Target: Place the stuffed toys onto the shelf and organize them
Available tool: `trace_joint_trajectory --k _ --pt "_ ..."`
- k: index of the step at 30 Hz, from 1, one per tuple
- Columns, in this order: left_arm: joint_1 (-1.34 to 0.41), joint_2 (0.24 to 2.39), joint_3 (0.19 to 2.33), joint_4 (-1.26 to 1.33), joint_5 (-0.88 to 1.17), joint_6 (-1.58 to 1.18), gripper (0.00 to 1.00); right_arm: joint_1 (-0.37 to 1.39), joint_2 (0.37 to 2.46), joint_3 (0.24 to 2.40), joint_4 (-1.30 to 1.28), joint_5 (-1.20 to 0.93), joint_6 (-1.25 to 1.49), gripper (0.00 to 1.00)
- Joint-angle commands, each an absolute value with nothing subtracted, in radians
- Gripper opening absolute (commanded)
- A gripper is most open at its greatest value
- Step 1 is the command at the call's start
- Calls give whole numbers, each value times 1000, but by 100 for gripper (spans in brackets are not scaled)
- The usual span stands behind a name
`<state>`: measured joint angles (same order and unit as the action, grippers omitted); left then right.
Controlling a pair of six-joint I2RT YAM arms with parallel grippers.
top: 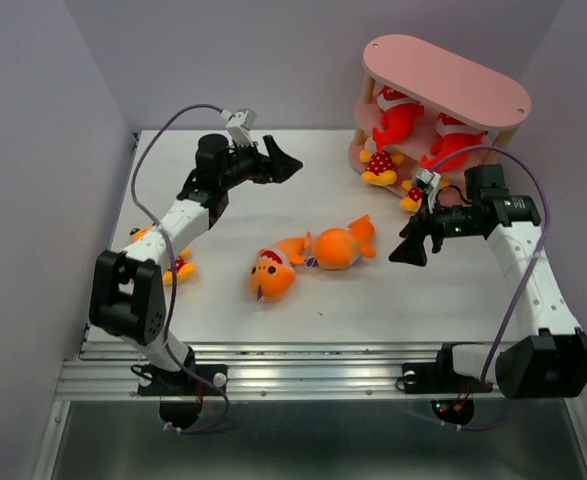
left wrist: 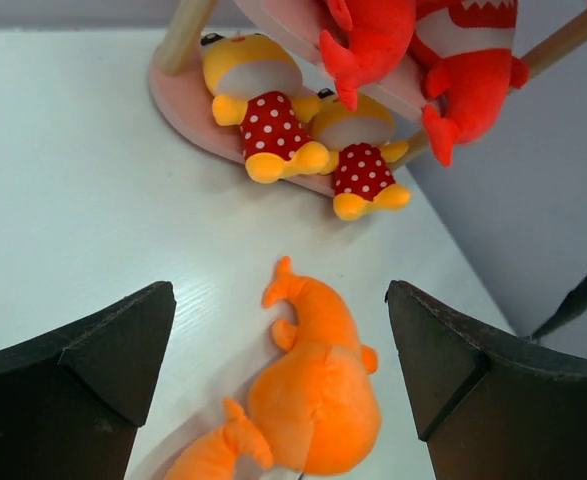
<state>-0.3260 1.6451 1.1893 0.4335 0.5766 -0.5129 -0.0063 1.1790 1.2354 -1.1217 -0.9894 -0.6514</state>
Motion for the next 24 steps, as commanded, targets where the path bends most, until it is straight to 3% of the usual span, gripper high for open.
trace_joint_trajectory --k 1,5,9,12,15,24 --pt "-333 1382 1100 140 395 -142 99 14 1253 1227 -1134 -1022 -670 100" --pt "-331 1126 994 75 330 -63 99 92 1262 1184 -965 -898 -555 100" --pt "-328 846 841 113 324 -179 99 211 1227 1088 -801 -821 -644 100" --pt "-327 722 737 130 371 -268 99 310 1158 939 -606 -763 -800 100" --pt "-327 643 667 103 419 -328 99 408 1213 920 -519 -672 -860 100" --pt "-327 402 560 -24 353 -377 96 610 1333 933 -295 -392 -776 100"
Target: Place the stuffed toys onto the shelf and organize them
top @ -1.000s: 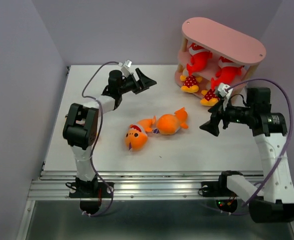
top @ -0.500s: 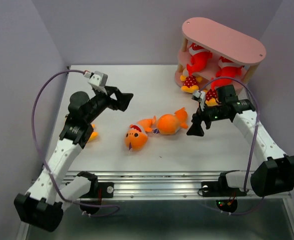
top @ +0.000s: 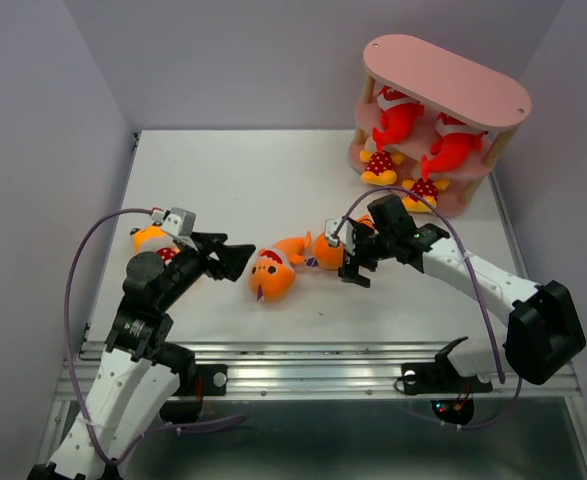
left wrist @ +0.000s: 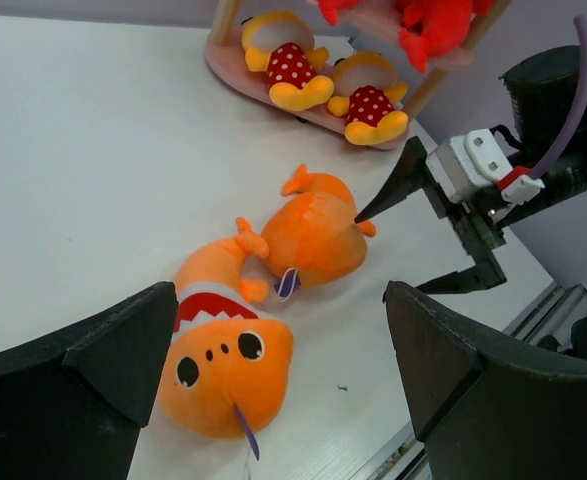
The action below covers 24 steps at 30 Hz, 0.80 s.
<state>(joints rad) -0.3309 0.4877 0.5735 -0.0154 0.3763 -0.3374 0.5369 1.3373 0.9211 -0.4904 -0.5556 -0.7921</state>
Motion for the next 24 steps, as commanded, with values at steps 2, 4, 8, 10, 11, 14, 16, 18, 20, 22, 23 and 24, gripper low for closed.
trace_joint_trajectory --k 2,4,8,10,11,14,16,18,20,22,23,24 --pt "-327 384 534 -26 351 -403 96 638 1357 916 -258 -315 -779 100" --pt "-327 371 523 -26 354 -413 96 672 1374 908 -232 -272 -775 100" --pt "-327 368 522 -29 356 -425 96 730 1433 871 -138 -116 -785 99" --pt "-327 368 528 -31 356 -426 96 739 1492 871 -129 -62 -796 97" --pt "-327 370 532 -34 357 -426 96 739 1511 874 -126 -25 -796 92" --pt "-327 368 534 -37 367 -428 96 739 1561 874 -124 46 -788 78" --pt "-327 371 523 -34 377 -439 96 739 1575 865 -124 72 -782 61" --pt "-327 376 509 -22 385 -452 96 739 1571 862 -127 84 -767 46" --pt "-327 377 483 24 402 -488 96 739 1551 861 -133 92 -758 24" --pt "-327 385 465 61 429 -517 96 739 1528 864 -138 92 -733 13" --pt "-328 390 448 108 440 -546 96 739 1501 873 -144 87 -718 2" --pt "-328 396 440 133 454 -560 96 739 1484 882 -156 77 -694 1"
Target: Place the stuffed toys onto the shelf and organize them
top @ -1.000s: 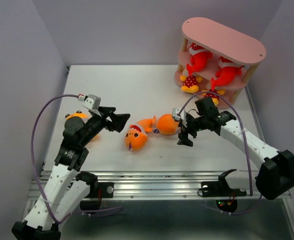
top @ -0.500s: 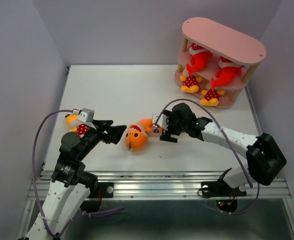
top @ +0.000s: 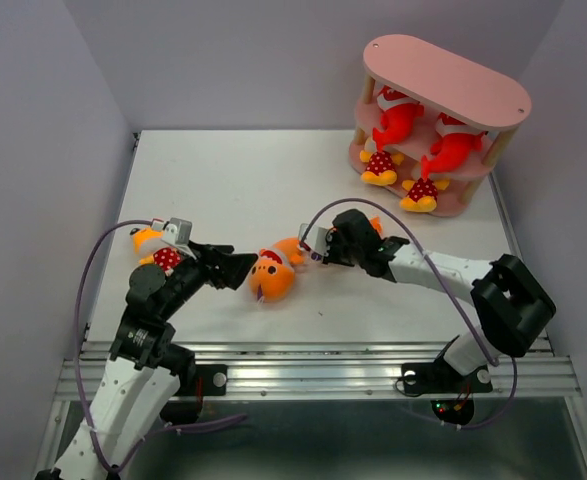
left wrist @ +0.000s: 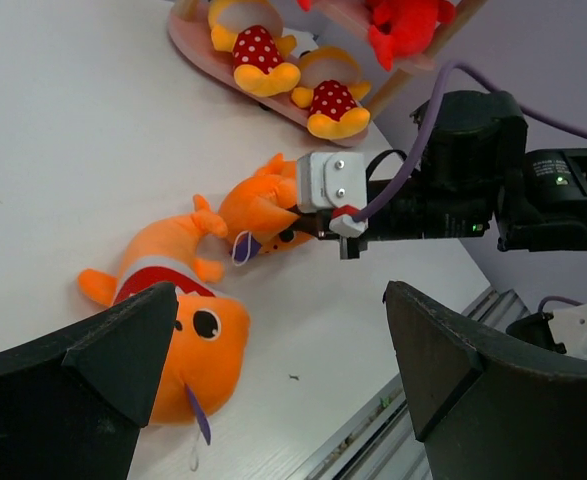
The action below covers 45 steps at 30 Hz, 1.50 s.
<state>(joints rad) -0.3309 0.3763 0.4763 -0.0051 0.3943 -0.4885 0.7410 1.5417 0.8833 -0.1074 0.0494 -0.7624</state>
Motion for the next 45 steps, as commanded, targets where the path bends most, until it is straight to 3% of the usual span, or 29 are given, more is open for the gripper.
trace_joint_trajectory --k 1,6,15,22,25,29,32,38,45 --pt "-328 414 434 181 474 -574 96 726 1464 908 -187 45 -681 1" --pt "-351 509 381 395 531 -664 96 609 1329 1041 -323 -164 -525 1" --pt "-627 779 456 682 408 -542 98 416 1161 1278 -491 -508 -227 1" --pt "-716 1027 523 1021 449 -549 98 155 1180 1476 -419 -903 298 1" --pt "-722 1092 554 1139 457 -564 99 72 1186 1477 -301 -1041 533 1" --pt "-724 1163 581 1334 456 -626 99 14 1155 1370 176 -1170 976 1" --pt "-724 1229 652 1416 495 -687 99 -8 1149 1315 367 -1201 1198 1" --pt "-718 1285 756 1320 548 -677 99 -58 1150 1184 887 -1206 1690 1" --pt "-689 1333 805 1413 701 -807 99 -58 1137 1189 897 -1206 1733 1"
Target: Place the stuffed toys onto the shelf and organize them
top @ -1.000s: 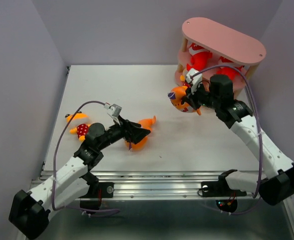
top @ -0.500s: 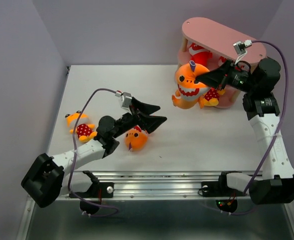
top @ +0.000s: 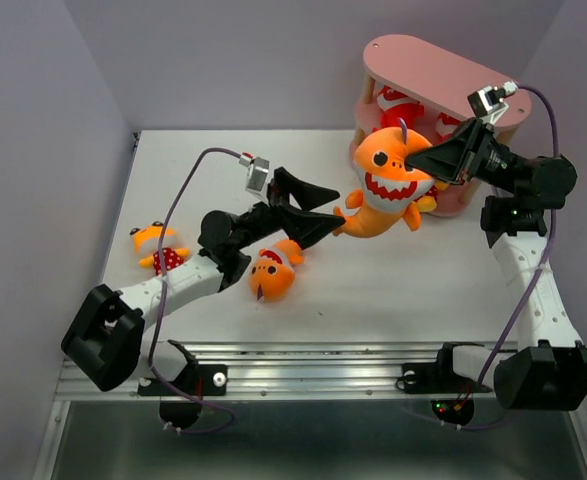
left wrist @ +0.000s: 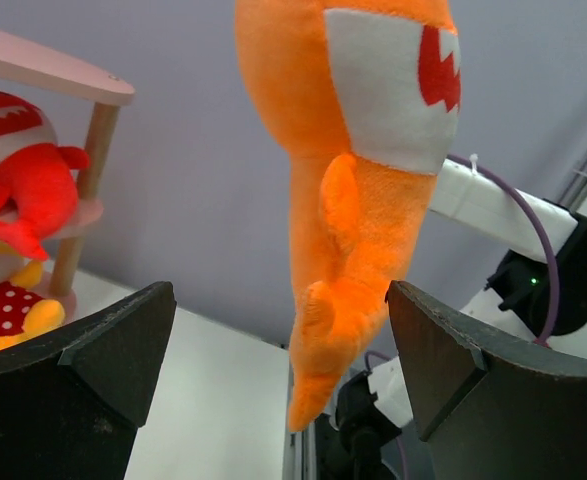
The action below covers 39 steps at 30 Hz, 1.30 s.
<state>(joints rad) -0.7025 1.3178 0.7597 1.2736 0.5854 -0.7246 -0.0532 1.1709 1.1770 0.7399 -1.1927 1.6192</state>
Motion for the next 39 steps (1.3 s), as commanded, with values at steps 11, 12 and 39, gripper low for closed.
trace_joint_trajectory --k 11,12,39 --pt "-707 1414 811 1624 850 -1009 95 -67 1146 1174 896 -1192 1707 1" --pt "-712 1419 818 1632 851 -1017 95 -67 1146 1170 896 -1190 1704 1" --pt "-756 1471 862 1758 815 -1135 85 -67 1100 1098 753 -1187 1568 1"
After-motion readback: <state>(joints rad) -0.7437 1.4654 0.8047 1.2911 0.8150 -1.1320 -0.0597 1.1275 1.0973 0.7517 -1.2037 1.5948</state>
